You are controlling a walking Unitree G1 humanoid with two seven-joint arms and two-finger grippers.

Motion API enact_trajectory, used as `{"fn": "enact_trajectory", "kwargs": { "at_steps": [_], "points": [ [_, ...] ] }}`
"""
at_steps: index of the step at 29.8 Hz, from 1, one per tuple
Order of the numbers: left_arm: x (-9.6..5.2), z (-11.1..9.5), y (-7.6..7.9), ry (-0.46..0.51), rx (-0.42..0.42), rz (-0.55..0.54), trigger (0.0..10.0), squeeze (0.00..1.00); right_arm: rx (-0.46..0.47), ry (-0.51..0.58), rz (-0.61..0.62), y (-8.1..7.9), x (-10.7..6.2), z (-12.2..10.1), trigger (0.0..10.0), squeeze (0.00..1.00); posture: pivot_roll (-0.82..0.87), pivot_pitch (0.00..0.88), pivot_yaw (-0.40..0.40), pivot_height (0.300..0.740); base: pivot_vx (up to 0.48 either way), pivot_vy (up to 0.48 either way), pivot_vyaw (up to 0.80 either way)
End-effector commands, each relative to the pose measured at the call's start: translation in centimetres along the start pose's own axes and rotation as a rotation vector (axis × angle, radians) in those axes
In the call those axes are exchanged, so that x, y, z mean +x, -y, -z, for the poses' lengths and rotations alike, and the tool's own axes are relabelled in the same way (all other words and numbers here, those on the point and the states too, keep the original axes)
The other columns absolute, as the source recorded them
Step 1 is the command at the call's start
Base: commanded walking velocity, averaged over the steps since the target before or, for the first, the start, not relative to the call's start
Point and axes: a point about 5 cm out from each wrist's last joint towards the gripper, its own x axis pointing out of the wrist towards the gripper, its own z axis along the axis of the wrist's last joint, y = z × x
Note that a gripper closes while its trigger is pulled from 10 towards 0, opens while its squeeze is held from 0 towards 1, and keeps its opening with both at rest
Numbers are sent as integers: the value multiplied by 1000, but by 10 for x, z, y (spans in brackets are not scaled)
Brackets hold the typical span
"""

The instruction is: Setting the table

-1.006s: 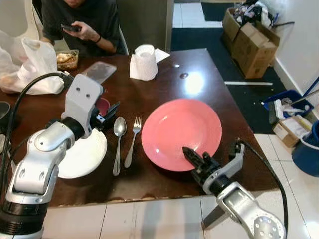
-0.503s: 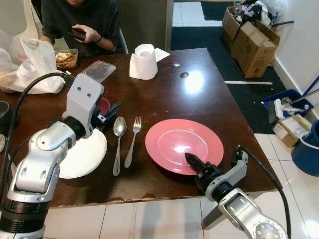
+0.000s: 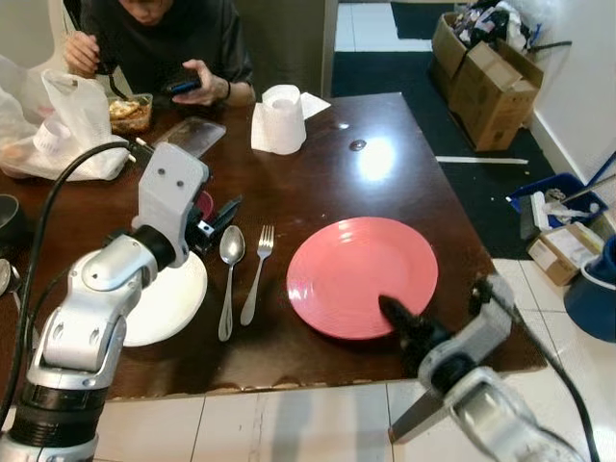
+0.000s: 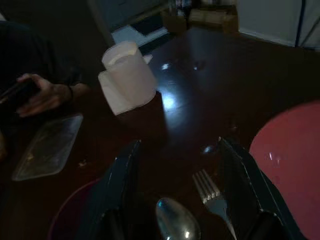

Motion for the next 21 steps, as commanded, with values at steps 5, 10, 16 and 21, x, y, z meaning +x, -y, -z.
{"fn": "enact_trajectory", "kwargs": {
  "at_steps": [5,10,16,21],
  "points": [
    [8,3,9,18,-25,7,10000,0,46,-136,-57,4,-17,16,10000,0,-83,72,97,740,0,0,0],
    [10,1,12,33,-37,8,10000,0,33,-128,-56,7,-20,11,10000,0,-90,65,80,740,0,0,0],
    [15,-2,16,70,-69,-26,10000,0,-391,200,-185,-34,-15,-45,10000,0,-68,40,75,740,0,0,0],
    [15,-4,11,75,-93,-73,10000,0,-422,357,-255,-64,-3,-62,10000,0,-51,37,107,740,0,0,0]
  ]
}}
